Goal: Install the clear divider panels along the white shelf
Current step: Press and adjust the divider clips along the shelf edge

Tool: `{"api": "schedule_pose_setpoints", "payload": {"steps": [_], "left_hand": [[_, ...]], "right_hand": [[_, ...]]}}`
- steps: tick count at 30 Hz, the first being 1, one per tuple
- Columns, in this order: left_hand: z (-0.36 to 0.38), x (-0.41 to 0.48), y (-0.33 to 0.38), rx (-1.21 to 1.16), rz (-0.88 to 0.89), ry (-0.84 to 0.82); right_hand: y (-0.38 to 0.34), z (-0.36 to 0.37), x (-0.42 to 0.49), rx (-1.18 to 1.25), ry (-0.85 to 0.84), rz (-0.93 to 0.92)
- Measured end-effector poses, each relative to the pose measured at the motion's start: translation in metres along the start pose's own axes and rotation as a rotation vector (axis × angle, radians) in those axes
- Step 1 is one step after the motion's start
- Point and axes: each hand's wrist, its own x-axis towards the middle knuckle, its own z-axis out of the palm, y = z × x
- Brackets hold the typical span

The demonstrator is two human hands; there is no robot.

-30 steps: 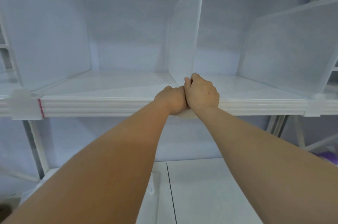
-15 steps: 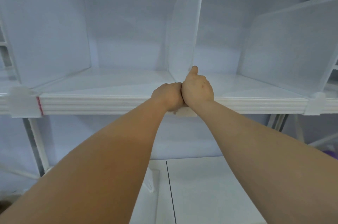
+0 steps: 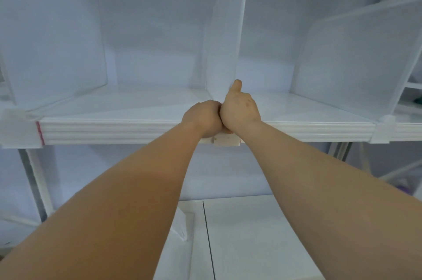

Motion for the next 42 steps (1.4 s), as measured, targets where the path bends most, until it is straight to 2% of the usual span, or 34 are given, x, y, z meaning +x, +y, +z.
{"api": "schedule_pose_setpoints", "payload": {"steps": [11,15,18,23,33,42], "left_hand": [[0.013,-0.015,0.004,0.071,0.064,0.115],[0.014,-0.023,0.007,-0.041,0.035,0.153],[0.01,-0.037,0.017,-0.112,-0.001,0.23],[0.003,-0.055,0.045,-0.022,0.025,0.355],[-0.013,-0.068,0.105,-0.174,0.109,0.253],[0.001,-0.045,0.167,-0.202,0.186,0.133]], "right_hand": [[0.001,-0.009,-0.013,0.147,-0.068,0.131],[0.007,-0.023,-0.03,0.199,-0.139,0.108],[0.011,-0.035,-0.04,0.214,-0.187,0.107],[0.012,-0.057,-0.049,0.21,-0.141,0.098],[0.044,-0.122,-0.068,0.167,-0.096,0.08],[0.106,-0.161,-0.049,0.077,-0.084,0.199]]}}
